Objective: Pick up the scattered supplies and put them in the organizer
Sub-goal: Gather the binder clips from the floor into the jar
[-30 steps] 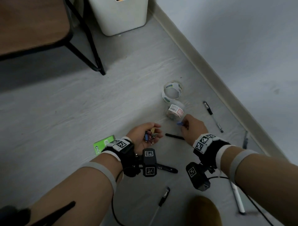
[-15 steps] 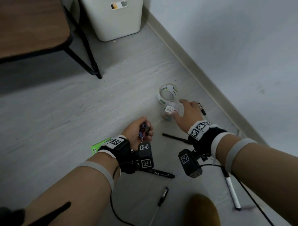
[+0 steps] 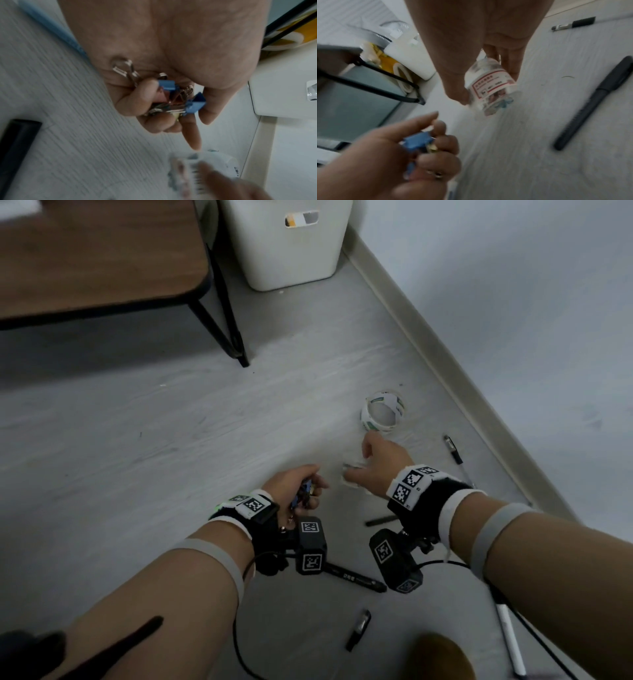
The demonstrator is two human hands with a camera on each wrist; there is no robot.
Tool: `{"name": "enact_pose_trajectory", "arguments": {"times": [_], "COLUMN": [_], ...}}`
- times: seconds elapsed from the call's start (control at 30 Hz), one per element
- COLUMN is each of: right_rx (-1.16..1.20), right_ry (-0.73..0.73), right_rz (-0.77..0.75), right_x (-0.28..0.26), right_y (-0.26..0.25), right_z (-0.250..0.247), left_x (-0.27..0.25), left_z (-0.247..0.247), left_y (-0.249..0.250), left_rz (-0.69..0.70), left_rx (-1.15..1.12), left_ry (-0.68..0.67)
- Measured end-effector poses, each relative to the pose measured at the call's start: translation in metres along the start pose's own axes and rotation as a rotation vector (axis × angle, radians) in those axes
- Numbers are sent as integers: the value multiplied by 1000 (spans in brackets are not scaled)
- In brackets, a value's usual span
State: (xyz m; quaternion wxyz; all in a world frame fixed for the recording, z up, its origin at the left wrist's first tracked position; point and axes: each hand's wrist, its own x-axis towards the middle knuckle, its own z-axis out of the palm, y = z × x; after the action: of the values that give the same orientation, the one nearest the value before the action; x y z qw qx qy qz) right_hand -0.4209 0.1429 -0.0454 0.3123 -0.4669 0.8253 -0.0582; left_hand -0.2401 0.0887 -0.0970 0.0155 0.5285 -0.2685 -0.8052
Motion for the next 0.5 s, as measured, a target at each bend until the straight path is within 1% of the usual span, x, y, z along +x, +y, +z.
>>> {"name": "enact_pose_trajectory", "arguments": {"times": [0.07, 0.1, 0.13, 0.2, 0.27, 0.33, 0.5], "right_rx": [145, 199, 219, 140, 48, 49, 66], "right_ry": [143, 171, 159, 103, 109, 128, 163], "right_rz": [-115, -170, -206, -230, -231, -224, -273], "right_x": [-5, -8, -12, -18, -20, -23, -32], "right_y": [-12, -20, -28, -40, -48, -50, -47], "right_z": [-7, -12, -16, -21, -23, -23, -17], "left_x": [0, 0, -1, -4, -6, -7, -12], "left_z": [0, 3, 6, 13, 18, 19, 15], "left_y": [1, 2, 5, 11, 17, 21, 18], "left_rz": [5, 17, 34, 73, 111, 148, 159], "left_rx": [31, 29, 18, -41, -138, -184, -50], "left_ry": [13, 19, 22, -4, -103, -167, -217]}}
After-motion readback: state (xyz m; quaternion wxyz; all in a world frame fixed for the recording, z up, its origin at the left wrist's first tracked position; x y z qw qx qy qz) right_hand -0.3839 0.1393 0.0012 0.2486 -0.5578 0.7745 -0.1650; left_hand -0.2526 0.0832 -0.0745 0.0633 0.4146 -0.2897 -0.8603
